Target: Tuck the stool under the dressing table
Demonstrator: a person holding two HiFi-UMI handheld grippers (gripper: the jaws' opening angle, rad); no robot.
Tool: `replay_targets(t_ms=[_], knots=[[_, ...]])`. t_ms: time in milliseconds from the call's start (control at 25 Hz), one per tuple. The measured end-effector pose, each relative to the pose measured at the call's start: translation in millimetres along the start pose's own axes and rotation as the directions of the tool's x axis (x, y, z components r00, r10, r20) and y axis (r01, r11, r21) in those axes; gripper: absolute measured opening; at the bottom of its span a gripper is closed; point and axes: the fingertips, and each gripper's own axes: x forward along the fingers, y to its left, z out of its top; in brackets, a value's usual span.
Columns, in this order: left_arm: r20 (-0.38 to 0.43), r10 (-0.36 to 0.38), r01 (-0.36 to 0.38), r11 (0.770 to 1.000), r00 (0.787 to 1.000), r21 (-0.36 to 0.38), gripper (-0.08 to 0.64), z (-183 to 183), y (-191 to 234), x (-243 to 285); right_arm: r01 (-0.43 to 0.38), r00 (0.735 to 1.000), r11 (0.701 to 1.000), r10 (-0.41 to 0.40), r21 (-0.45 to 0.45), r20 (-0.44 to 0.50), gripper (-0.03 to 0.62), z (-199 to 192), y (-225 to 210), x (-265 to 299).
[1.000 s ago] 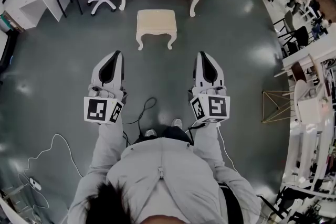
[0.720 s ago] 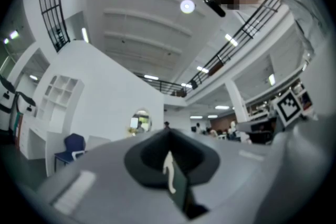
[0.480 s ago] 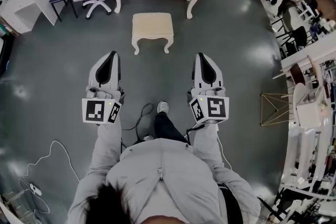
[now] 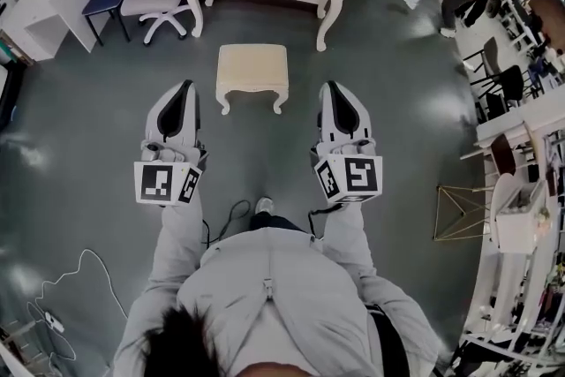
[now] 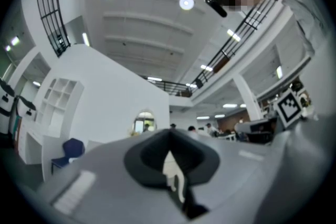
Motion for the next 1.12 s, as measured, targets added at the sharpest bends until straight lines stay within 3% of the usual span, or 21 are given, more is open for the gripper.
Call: replay_targets(t_ms=[320, 680, 1120], knots=[[0.007, 0.020, -0.020, 1.000, 1.000, 0.004, 0.004, -14, -9, 58, -0.031, 1.000, 0.999, 0.031, 0.014, -0.006, 0.002, -16, -45, 38], [-0.010, 0.020, -0.020, 1.000, 1.000, 0.009, 0.005, -28, -5, 87, -0.045, 0.999, 0.999, 0.045, 0.020, -0.012, 0.002, -27, -59, 61], [-0.020, -0.029, 0.029, 0.999, 0.999, 0.019, 0.005, -54, 22, 160, 0.015, 1.000, 1.000, -0.015, 0.023, -0.017, 0.002, -44, -96, 127]])
